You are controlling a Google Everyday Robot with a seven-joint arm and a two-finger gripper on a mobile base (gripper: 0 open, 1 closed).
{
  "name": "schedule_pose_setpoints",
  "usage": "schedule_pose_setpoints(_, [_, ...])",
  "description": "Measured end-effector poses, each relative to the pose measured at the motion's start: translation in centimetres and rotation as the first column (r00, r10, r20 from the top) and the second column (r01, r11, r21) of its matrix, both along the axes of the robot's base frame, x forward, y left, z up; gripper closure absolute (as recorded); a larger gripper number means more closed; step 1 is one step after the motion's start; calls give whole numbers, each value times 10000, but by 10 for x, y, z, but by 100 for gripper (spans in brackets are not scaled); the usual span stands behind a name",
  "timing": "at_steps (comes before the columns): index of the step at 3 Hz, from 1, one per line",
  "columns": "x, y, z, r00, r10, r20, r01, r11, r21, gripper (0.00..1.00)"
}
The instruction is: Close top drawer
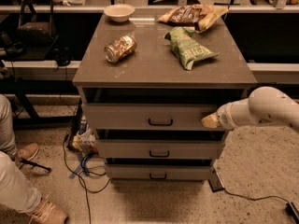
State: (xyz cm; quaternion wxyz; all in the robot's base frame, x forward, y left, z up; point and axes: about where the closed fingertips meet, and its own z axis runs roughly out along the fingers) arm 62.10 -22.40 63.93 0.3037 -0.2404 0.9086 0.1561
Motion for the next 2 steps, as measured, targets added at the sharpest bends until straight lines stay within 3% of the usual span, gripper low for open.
schedule_pose_setpoints(1, [-16,-20,14,9959,-804,410,809,9967,-107,100])
schedule_pose_setpoints(2, [-73,-62,41,9641,-2545,760,2570,9661,-252,100])
